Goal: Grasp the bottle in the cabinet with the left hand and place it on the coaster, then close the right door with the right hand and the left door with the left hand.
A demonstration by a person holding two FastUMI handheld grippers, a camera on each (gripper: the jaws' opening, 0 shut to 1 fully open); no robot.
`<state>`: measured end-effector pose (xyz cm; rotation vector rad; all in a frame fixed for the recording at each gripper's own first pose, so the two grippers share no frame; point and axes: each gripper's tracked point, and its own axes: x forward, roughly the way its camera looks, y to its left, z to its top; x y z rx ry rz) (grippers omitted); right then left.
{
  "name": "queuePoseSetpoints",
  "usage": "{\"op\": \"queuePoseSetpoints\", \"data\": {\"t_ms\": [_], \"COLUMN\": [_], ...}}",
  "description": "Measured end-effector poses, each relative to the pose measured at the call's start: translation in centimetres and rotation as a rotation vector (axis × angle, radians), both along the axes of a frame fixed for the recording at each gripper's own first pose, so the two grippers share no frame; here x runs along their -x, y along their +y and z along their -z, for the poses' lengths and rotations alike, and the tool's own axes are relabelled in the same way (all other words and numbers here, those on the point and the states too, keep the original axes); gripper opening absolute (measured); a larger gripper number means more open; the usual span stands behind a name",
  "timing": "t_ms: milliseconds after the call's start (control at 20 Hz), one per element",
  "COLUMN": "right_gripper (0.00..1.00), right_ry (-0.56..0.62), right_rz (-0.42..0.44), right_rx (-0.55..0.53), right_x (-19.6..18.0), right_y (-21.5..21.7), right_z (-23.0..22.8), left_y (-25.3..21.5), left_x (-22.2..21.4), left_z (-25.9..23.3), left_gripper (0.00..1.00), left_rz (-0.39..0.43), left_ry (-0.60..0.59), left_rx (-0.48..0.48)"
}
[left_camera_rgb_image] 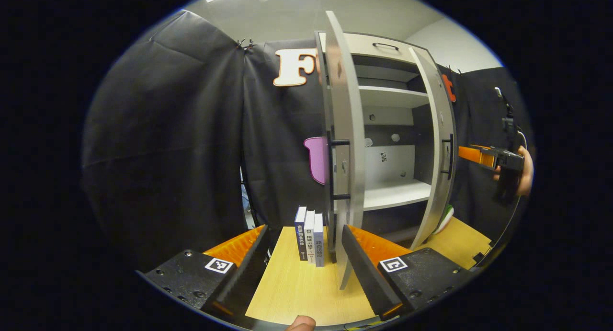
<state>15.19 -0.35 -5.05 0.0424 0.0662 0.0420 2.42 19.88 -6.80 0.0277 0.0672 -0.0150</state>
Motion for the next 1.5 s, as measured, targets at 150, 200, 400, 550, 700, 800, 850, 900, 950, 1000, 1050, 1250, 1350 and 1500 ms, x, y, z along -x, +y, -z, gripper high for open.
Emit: {"op": "queuePoseSetpoints", "data": {"t_ms": [150, 200, 400, 550, 700, 800, 850, 900, 950, 1000, 1050, 1250, 1350, 1500], "right_gripper": [0.96, 0.97, 0.96, 0.97, 0.96, 0.96, 0.96, 0.96, 0.96, 0.96, 0.97, 0.97, 0.96, 0.94], "right_ry": [-0.028, -0.038, -0.041, -0.075, -0.08, -0.076, -0.069, -0.061, -0.052, -0.049, -0.046, -0.073, -0.063, -0.053], "right_rz": [0.012, 0.011, 0.016, 0.021, 0.054, 0.088, 0.098, 0.103, 0.105, 0.101, 0.095, 0.043, 0.037, 0.034], "right_rx": [0.047, 0.044, 0.011, -0.022, -0.046, -0.032, -0.03, -0.032, -0.036, -0.038, -0.049, -0.108, -0.103, -0.1], "right_x": [0.0, 0.1, 0.4, 1.1, 1.9, 2.5, 2.8, 3.2, 3.6, 4.1, 4.4, 6.1, 7.1, 8.5], "right_y": [-0.1, 0.0, 0.0, 0.2, -0.2, -1.0, -1.1, -1.0, -0.9, -0.7, -0.4, 0.4, -0.4, -2.1], "right_z": [-0.2, -0.4, -0.7, -1.4, -1.6, -1.5, -1.2, -1.0, -0.6, -0.6, -0.8, -2.7, -3.1, -3.7], "left_y": [2.9, 3.6, 4.8, 4.3, 3.3, 2.5, 1.7, 0.4, -0.1, -0.2, -0.4, -2.2, -3.4, -4.6], "left_x": [-1.9, -2.5, -5.4, -7.6, -9.9, -11.0, -11.3, -11.5, -10.9, -11.3, -11.1, -10.9, -10.8, -10.4], "left_z": [-0.6, -1.1, -3.2, -4.6, -5.7, -6.0, -6.0, -5.8, -5.9, -6.0, -6.1, -5.8, -5.9, -5.8], "left_gripper": [0.96, 0.96, 0.94, 0.95, 0.94, 0.94, 0.94, 0.94, 0.96, 0.9, 0.89, 0.94, 0.94, 0.94], "left_rz": [-0.033, -0.038, -0.02, 0.018, 0.068, 0.104, 0.131, 0.18, 0.185, 0.182, 0.178, 0.189, 0.198, 0.193], "left_ry": [-0.014, -0.023, -0.057, -0.09, -0.111, -0.119, -0.117, -0.108, -0.105, -0.115, -0.118, -0.11, -0.098, -0.089], "left_rx": [0.005, 0.014, 0.071, 0.084, 0.07, 0.075, 0.086, 0.105, 0.12, 0.118, 0.105, 0.088, 0.088, 0.052]}}
